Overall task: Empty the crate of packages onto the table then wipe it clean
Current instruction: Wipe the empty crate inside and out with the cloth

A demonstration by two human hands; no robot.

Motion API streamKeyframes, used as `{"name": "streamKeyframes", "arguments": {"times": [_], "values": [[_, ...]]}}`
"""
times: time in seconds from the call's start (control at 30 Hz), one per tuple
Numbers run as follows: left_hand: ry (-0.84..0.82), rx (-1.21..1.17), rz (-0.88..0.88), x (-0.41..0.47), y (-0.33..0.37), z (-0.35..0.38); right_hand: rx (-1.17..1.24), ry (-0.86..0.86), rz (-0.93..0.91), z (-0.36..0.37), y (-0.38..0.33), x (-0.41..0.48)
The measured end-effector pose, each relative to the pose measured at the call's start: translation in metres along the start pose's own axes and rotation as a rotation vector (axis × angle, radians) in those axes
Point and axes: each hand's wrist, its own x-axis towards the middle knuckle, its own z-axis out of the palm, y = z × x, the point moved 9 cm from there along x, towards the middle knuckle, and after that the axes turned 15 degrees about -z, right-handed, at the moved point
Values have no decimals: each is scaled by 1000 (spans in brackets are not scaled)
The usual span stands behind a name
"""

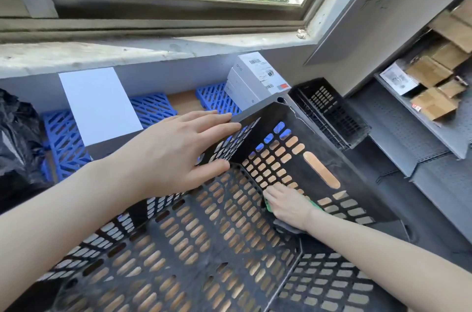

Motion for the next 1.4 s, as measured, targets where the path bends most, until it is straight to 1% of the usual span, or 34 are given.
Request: {"name": "streamKeyframes", "arguments": {"times": [0.13,0.33,0.43,0.63,0.93,1.1,1.23,1.4], "values": [[-12,9,17,-1,2,-2,-87,16,72,-14,23,5],[-13,27,38,0,4,-1,-199,143,224,-71,82,22],[-12,28,44,0,4,-2,-252,144,209,-89,95,26],[-10,14,16,2,0,-1,-204,222,322,-86,89,-4],[-27,-12,8,4,-5,1,-237,332,384,-117,85,-69],[-26,-47,8,4,-5,0,-248,422,487,-140,85,-115],[-38,-56,2,4,-6,1,-223,420,528,-136,78,-132],[-39,-60,-9,5,-8,1,-222,344,470,-111,63,-118]]}}
